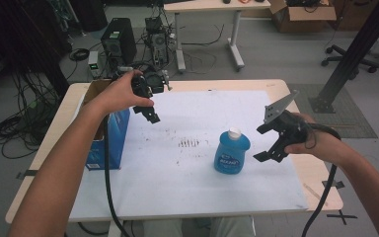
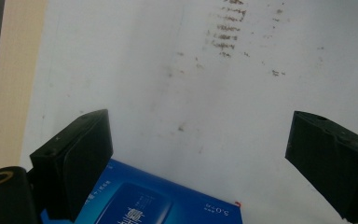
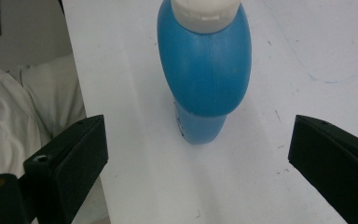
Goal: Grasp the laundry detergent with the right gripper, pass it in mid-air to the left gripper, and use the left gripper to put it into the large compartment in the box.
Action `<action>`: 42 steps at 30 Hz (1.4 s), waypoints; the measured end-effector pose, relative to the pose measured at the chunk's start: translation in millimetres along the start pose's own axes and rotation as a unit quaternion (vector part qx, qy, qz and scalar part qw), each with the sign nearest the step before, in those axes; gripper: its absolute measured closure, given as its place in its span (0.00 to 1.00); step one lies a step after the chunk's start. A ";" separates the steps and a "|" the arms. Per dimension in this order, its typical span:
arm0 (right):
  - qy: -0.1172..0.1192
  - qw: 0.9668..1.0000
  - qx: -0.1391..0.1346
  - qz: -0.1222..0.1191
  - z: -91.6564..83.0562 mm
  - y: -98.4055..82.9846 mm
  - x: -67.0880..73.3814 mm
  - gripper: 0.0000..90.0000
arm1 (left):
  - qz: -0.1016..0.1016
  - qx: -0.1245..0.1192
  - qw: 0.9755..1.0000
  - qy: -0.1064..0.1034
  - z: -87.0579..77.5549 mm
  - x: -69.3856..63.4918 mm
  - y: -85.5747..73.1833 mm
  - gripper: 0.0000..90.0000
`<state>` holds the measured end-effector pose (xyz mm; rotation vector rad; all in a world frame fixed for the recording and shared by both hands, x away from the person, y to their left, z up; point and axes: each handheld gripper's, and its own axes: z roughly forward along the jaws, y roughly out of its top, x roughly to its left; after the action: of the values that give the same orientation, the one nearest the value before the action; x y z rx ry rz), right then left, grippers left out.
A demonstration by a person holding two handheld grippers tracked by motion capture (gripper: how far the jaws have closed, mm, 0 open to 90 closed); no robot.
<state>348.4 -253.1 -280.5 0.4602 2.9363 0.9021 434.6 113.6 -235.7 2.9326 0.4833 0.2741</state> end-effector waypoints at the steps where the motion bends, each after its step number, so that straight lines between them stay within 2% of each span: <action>1: 0.001 1.000 -0.002 0.000 1.5 -1.6 -0.5 0.05 | 0.000 0.000 1.000 -0.001 0.7 0.0 0.4 0.08; 26: 0.015 0.998 -0.063 0.003 32.5 -26.4 -10.5 0.04 | -0.003 0.002 1.000 -0.002 3.8 2.8 -0.2 0.08; 32: 0.029 0.995 -0.099 0.005 38.2 -35.4 -16.5 0.04 | -0.005 0.002 1.000 -0.002 4.6 2.9 -0.5 0.08; 41: 0.033 0.992 -0.118 0.007 47.9 -44.4 -22.7 0.03 | -0.006 0.003 1.000 -0.002 6.5 3.6 -0.7 0.09; 42: 0.035 0.991 -0.127 0.002 49.5 -46.5 -23.8 0.03 | -0.005 0.004 1.000 -0.003 7.1 3.9 -0.7 0.09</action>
<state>364.5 -269.7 -348.7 0.4277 2.8235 1.2948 439.4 114.7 -242.1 2.9373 0.5005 0.2613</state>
